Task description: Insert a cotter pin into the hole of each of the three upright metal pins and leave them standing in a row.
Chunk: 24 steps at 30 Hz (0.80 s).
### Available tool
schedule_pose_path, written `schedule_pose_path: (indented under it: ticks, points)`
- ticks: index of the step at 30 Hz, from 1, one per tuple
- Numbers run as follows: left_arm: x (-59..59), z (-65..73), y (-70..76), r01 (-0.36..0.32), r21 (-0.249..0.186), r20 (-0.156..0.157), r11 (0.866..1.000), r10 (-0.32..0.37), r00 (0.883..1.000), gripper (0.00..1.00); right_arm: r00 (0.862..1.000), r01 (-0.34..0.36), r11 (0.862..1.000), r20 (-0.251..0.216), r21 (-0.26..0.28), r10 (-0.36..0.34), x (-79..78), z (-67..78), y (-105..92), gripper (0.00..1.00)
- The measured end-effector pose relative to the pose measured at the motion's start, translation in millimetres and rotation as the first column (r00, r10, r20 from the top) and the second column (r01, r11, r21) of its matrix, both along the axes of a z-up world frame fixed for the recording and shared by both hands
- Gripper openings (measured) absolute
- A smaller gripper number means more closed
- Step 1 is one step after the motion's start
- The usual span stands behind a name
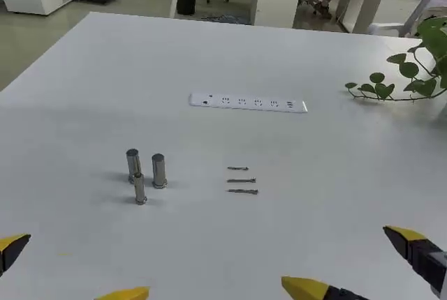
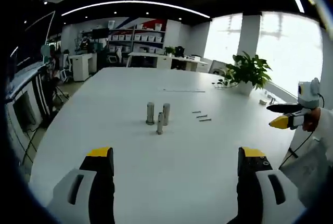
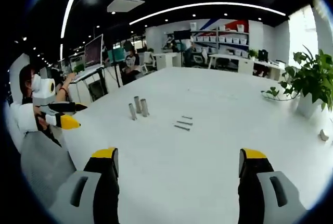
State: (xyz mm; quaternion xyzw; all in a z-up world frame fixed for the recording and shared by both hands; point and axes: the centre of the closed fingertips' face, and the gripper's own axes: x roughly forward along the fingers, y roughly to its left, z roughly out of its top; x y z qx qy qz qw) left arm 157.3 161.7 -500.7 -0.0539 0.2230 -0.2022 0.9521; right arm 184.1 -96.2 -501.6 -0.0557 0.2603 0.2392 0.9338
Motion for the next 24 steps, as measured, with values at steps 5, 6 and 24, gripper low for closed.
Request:
schedule_pose_path:
  ticks: [5,6,24]
  points:
    - [-1.0,-1.8,-1.8,0.005,-0.003,-0.008,1.0,-0.005,1.0,0.96,1.0,-0.008,1.0,-0.002,-0.01,0.008,-0.1,-0.9,-1.0,0.93]
    - [-1.0,-2.0,-2.0,0.006,-0.001,-0.009,1.0,-0.006,1.0,0.96,1.0,-0.01,1.0,0.0,-0.018,0.01,-0.2,-0.9,-1.6,0.93]
    - [-1.7,-4.9,-16.7,0.063,0.028,-0.019,0.998,-0.063,0.998,0.99,1.0,-0.006,1.0,-0.013,-0.019,0.006,1.9,-3.8,-2.6,0.92]
